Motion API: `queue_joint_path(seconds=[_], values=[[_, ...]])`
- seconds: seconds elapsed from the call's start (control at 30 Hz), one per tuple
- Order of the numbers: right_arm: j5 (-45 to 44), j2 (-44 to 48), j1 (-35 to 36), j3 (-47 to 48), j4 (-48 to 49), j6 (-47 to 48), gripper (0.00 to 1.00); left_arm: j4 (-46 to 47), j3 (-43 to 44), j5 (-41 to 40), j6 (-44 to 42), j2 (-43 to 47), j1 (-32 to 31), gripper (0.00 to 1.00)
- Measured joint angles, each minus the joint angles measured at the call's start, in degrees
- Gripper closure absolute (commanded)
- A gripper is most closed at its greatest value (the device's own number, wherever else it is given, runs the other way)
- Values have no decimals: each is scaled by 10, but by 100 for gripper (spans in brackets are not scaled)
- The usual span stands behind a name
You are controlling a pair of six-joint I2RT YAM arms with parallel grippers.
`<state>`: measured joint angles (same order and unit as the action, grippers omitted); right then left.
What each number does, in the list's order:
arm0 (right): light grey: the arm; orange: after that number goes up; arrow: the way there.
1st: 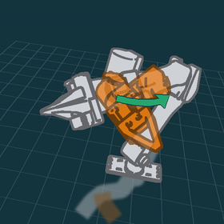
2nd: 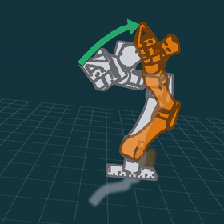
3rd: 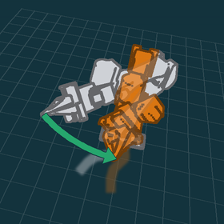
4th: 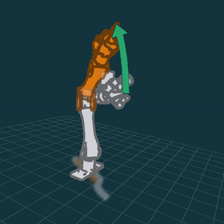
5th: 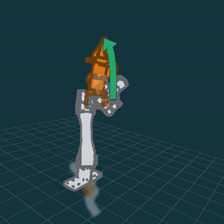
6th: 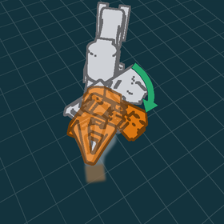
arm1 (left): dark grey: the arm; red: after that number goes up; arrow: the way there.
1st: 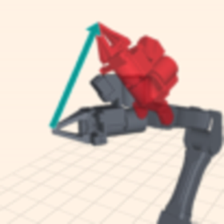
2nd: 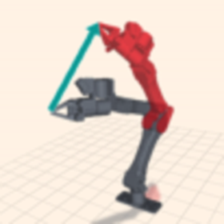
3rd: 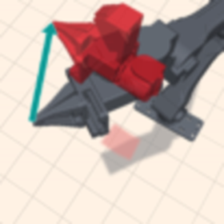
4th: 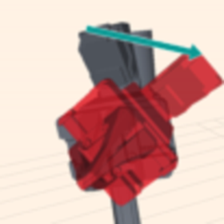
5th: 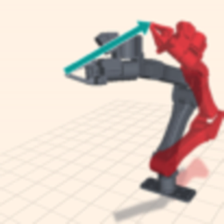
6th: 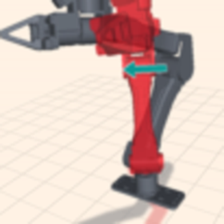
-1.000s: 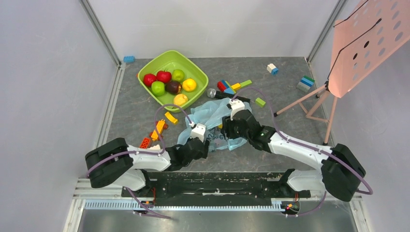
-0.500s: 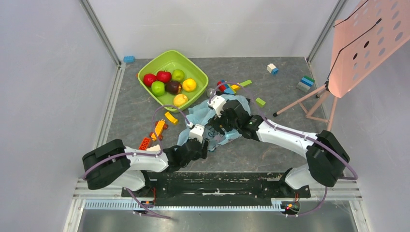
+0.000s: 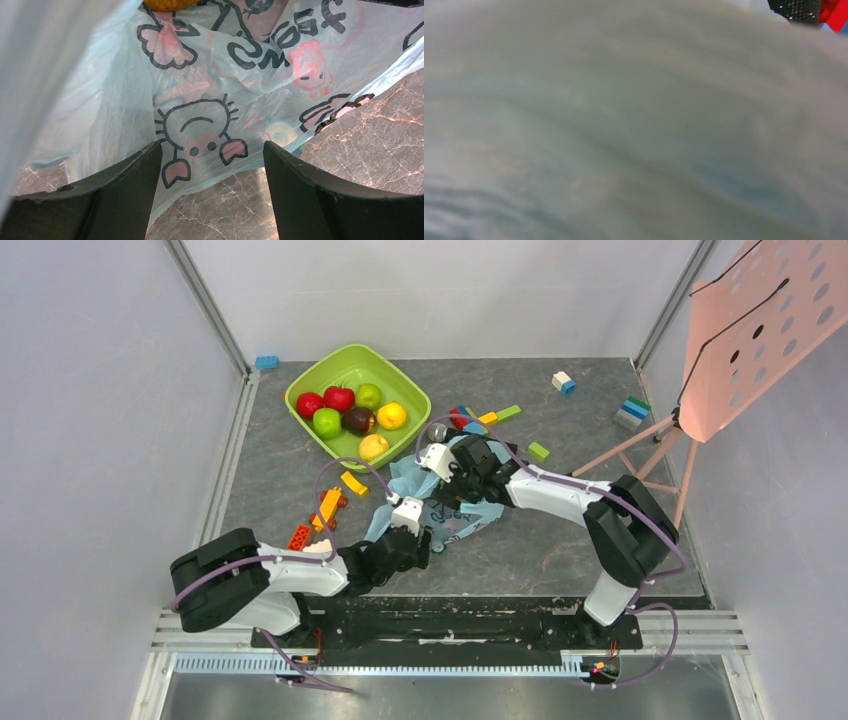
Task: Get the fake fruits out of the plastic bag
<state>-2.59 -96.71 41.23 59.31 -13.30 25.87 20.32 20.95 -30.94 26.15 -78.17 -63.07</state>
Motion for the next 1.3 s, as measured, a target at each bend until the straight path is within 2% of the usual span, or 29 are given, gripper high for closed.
queue_joint_path(seconds=[0.1, 0.17, 0.33, 0.43, 0.6, 0.73, 1.07, 1.3], values=[[18, -25, -13, 13, -7, 17, 16, 0, 0, 0, 0, 0, 0, 19], [30, -37, -19, 19, -10, 23, 20, 0, 0, 0, 0, 0, 0, 19], [61, -74, -34, 41, -24, 30, 39, 0, 0, 0, 0, 0, 0, 19], [73, -83, -38, 48, -27, 29, 54, 0, 0, 0, 0, 0, 0, 19], [86, -82, -40, 50, -34, 20, 71, 0, 0, 0, 0, 0, 0, 18], [111, -56, -40, 46, -47, 3, 70, 0, 0, 0, 0, 0, 0, 18], [273, 129, -40, 28, -55, -29, 70, -6, -3, -1, 0, 18, 0, 17], [415, 143, -40, 16, -100, -23, 72, -24, -10, -5, 2, 88, 9, 14]])
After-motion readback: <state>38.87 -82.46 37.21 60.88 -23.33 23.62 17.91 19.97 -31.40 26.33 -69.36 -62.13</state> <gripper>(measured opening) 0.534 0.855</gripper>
